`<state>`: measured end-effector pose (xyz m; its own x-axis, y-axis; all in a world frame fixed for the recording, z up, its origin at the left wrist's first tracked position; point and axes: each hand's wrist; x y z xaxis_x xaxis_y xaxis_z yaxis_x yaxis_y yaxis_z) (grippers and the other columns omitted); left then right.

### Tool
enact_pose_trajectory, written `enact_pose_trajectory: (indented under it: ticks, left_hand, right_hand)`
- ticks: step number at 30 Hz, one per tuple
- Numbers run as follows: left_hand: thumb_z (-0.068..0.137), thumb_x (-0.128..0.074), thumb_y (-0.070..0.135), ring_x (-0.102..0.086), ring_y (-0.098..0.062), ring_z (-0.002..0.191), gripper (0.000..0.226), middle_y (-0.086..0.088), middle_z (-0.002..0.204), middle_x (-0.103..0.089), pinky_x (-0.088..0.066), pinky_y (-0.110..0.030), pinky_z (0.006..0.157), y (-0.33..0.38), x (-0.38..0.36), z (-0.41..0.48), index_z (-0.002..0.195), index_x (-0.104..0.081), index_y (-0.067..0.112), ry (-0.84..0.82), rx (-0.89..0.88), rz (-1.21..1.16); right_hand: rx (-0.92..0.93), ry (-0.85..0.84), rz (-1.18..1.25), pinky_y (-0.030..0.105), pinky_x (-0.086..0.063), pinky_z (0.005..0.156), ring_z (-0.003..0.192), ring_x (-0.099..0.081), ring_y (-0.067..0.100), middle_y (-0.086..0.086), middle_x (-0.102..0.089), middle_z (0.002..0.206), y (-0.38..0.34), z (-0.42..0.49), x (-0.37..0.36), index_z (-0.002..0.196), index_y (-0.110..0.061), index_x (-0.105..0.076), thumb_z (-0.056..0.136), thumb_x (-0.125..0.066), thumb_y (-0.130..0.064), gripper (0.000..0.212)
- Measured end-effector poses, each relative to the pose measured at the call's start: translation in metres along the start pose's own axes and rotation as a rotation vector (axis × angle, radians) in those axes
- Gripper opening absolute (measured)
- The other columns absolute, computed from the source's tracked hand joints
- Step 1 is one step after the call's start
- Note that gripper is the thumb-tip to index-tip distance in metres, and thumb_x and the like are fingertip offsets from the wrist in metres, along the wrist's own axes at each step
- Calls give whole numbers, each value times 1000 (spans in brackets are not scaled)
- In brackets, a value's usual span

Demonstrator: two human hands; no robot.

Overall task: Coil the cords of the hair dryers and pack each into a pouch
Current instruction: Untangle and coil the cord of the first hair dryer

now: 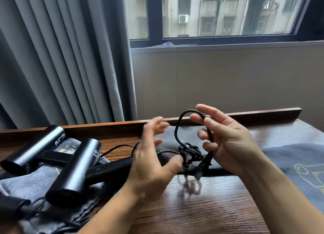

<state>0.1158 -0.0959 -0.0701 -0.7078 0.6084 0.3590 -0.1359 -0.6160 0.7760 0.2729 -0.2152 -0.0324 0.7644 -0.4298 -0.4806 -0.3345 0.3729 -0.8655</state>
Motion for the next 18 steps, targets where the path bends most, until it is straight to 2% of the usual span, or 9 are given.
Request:
enact_pose_trajectory:
  ticks: [2,3,6,8,11,13,14,16,18]
  left_hand:
    - [79,-76,45,-48,8,128,65,27,131,-57,-39,-24,111,-5,-6,0,137,-47,40,-236,39,111]
    - [83,-78,43,-50,8,127,59,25,130,-60,-39,-24,111,-8,-11,0,134,-51,37,-272,29,126]
    - [91,-72,34,-59,2,122,28,19,124,-68,-45,-32,109,-9,-18,5,117,-61,31,-164,35,44]
    - [93,-67,29,-67,-6,113,20,11,114,-73,-52,-38,103,-10,-15,8,112,-64,29,-109,100,-73]
    - [92,-65,24,-70,-15,111,22,0,117,-72,-56,-33,96,-9,-9,9,114,-63,22,-61,152,-248]
    - [96,-64,15,-68,-15,116,18,-1,125,-69,-56,-28,95,-5,-4,12,114,-62,15,-26,163,-350]
    - [98,-63,12,-69,-16,114,16,-2,122,-71,-55,-29,94,-4,-1,13,114,-63,12,-11,171,-382]
    - [97,-61,16,-70,-25,110,16,-8,113,-74,-56,-37,95,-1,3,18,111,-63,9,10,195,-457]
    - [93,-60,22,-70,-30,105,15,-10,106,-74,-57,-46,94,0,7,22,104,-65,13,19,240,-514]
  right_hand:
    - [26,-22,48,13,-30,39,55,-51,9,8,-74,103,-1,-1,-3,120,-15,-66,88,-54,-9,35]
    - [38,-37,55,12,-28,39,54,-47,8,9,-73,102,-2,-1,-5,120,-15,-66,88,-54,-8,34]
    - [83,-38,33,14,-20,42,52,-37,6,8,-72,98,-9,1,-6,117,-14,-67,88,-52,-7,33]
    - [115,5,-32,17,-16,43,52,-32,8,8,-71,90,-17,4,-2,114,-13,-70,87,-52,-4,33]
    - [185,81,-373,19,-17,43,54,-31,12,6,-65,76,-31,12,7,105,-16,-77,97,-51,-4,30]
    - [253,107,-682,17,-27,44,54,-39,10,5,-60,71,-37,17,11,100,-23,-80,101,-57,-14,24]
    - [284,114,-806,17,-33,46,54,-44,8,6,-59,68,-39,20,14,98,-27,-80,100,-61,-18,21]
    - [335,136,-1062,25,-40,51,55,-51,15,10,-64,68,-41,26,21,96,-38,-78,98,-64,-25,19]
    - [348,154,-1276,30,-43,54,55,-52,18,5,-67,70,-40,31,27,91,-44,-75,97,-63,-29,20]
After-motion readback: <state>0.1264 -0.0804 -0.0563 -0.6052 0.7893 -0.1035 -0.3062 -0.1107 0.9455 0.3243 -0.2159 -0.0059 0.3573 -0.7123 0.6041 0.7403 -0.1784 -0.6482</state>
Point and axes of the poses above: each hand's wrist, its own z-axis towards the middle knuckle, its own x-axis out of the back of the hand, y = z × x
